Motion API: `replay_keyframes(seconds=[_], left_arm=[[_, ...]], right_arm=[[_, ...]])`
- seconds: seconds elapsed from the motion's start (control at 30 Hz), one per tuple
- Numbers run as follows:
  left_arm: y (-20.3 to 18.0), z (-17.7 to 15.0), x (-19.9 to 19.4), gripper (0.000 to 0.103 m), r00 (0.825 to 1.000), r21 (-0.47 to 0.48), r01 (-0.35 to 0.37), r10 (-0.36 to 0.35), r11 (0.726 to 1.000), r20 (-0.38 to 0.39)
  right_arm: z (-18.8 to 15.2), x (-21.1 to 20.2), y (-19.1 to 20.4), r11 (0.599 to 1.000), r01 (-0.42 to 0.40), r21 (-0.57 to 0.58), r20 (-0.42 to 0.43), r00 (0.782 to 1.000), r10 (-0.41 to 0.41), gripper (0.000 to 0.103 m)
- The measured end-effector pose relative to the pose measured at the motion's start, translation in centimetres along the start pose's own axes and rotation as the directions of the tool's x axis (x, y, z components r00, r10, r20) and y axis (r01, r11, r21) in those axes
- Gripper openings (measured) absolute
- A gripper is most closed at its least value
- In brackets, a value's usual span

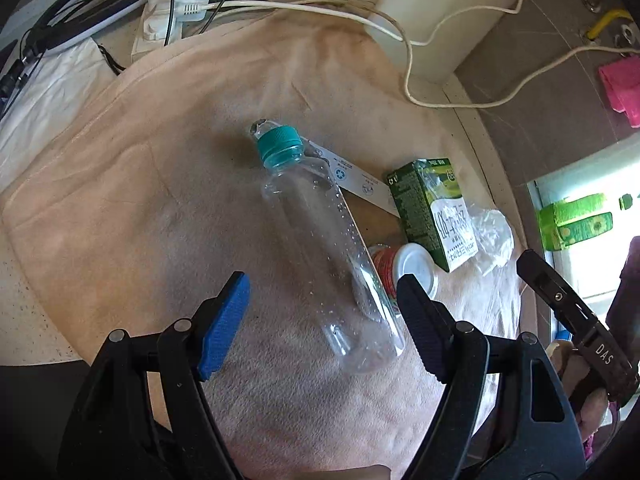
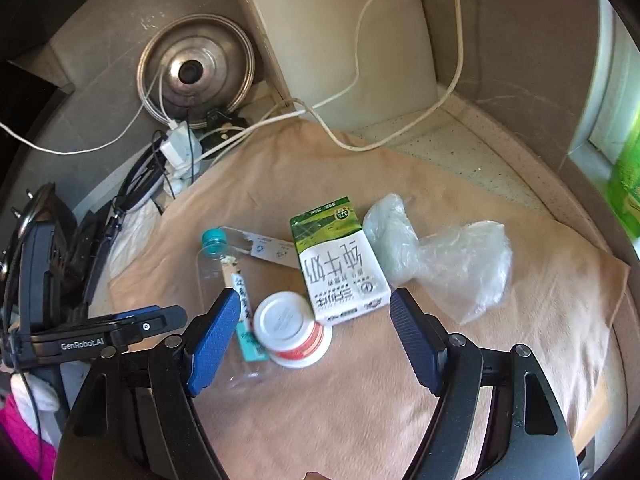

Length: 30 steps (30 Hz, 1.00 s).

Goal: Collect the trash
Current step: 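Grasp the clear plastic bottle with the left tool while the right tool grasps the green milk carton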

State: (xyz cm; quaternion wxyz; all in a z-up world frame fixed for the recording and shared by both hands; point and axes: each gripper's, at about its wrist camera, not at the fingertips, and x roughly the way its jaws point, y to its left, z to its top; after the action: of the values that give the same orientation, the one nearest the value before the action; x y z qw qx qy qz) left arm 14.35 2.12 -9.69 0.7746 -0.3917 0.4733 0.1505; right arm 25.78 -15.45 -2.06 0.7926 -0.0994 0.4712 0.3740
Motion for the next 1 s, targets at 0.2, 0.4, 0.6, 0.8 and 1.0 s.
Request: replay_keyframes(seconds=[0.2,0.4,0.6,0.8,1.0], left_arm=[[0.1,1.4,1.6,0.078,1.000,-0.059,-0.015,0.014,0.998,-0.009],[-0.5,1.6,2.7,0.078,1.000,-0.070,-0.017,0.016,0.997,-0.017],[-0.9,1.8,4.1,0.078,0.999,-0.079,-0.032,0.029,0.996,-0.035],[-1.1,1.7,5.0,0.078,0.998,-0.090,-0.043,0.039,0.995,-0.046],[-1.4,1.4,5.8,0.078,0.997,-0.080,-0.059,0.054,0.995,-0.062]], right_arm=[[1.9,3.4,-0.8,1.000,-0.025,-0.012,-0.061,0.998,0.025,0.077],[2.8,6.0,-0.7,0.998,-0.015,-0.061,-0.116,0.993,0.008,0.077],[3.2,8.2,-0.5,0.995,0.006,-0.099,-0.159,0.987,-0.022,0.077],[3.1,10.0,-0.2,0.991,0.024,-0.130,-0.191,0.980,-0.048,0.077],[2.9,10.9,-0.3,0.989,0.025,-0.143,-0.211,0.976,-0.055,0.077]])
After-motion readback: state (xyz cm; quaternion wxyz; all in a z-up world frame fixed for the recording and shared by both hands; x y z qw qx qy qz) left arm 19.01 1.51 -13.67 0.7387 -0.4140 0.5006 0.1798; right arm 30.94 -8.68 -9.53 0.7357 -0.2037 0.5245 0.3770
